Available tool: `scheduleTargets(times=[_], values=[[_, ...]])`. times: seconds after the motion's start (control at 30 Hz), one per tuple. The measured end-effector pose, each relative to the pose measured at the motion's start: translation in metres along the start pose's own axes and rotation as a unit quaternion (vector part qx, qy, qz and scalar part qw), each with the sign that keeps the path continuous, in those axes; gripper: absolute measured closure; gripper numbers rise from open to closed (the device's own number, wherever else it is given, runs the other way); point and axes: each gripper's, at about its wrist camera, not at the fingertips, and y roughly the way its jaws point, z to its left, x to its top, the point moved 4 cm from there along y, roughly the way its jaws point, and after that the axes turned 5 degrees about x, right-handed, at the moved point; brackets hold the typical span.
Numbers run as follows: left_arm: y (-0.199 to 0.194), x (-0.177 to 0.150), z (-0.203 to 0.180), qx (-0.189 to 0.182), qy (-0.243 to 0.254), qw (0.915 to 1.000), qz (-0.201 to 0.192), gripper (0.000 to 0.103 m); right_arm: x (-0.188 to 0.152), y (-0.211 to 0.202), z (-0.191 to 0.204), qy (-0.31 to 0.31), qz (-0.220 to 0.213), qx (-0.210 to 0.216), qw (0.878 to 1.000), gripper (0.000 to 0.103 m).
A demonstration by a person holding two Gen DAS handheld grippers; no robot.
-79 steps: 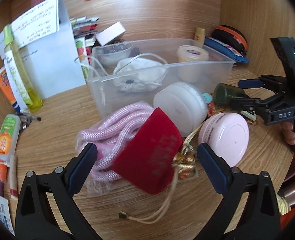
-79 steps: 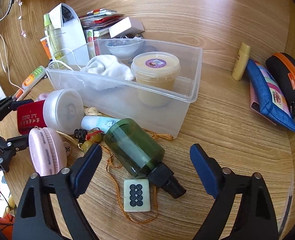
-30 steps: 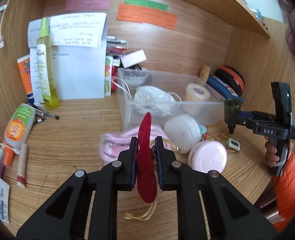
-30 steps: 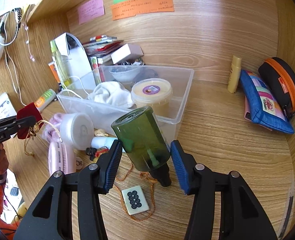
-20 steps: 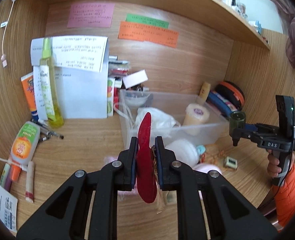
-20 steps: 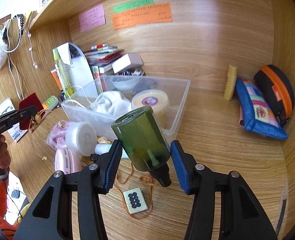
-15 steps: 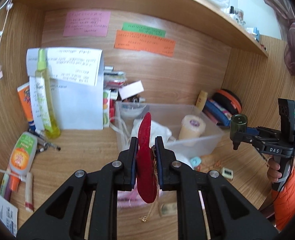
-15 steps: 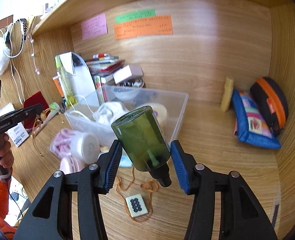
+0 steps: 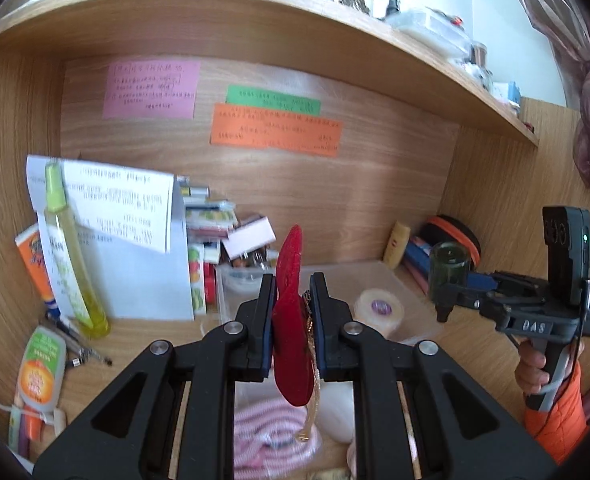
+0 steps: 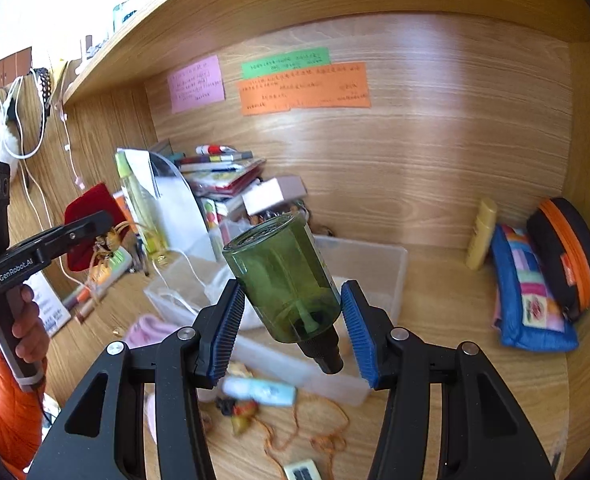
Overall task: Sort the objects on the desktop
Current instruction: 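Carry bottle and red pouch over the clear box and release both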
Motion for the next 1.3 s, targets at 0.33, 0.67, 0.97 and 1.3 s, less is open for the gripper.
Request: scheduleTargets(times=[0.33, 0.67, 0.97, 1.3], values=[[0.034, 0.026, 0.003, 0.005, -0.015, 0.9999, -0.007, 0.087, 0.024, 0.031, 0.014, 0.010, 0.002, 0.025, 1.000, 0.056], [0.079, 0.005, 0.017, 0.031, -0.015, 0.9990, 0.028, 0.087, 0.010, 0.071, 0.015, 0.025, 0.044, 0.038, 0.998, 0.056], [0.098, -0.015, 0.018, 0.060, 0.013, 0.9966, 0.055, 0.087, -0.006, 0.092, 0.020, 0.017, 0.082, 0.020, 0.996, 0.056], [0.110, -0.031, 0.005, 0.070, 0.053, 0.9927, 0.083, 0.087, -0.014, 0.100, 0.032, -0.011, 0.097, 0.001, 0.995, 0.056]])
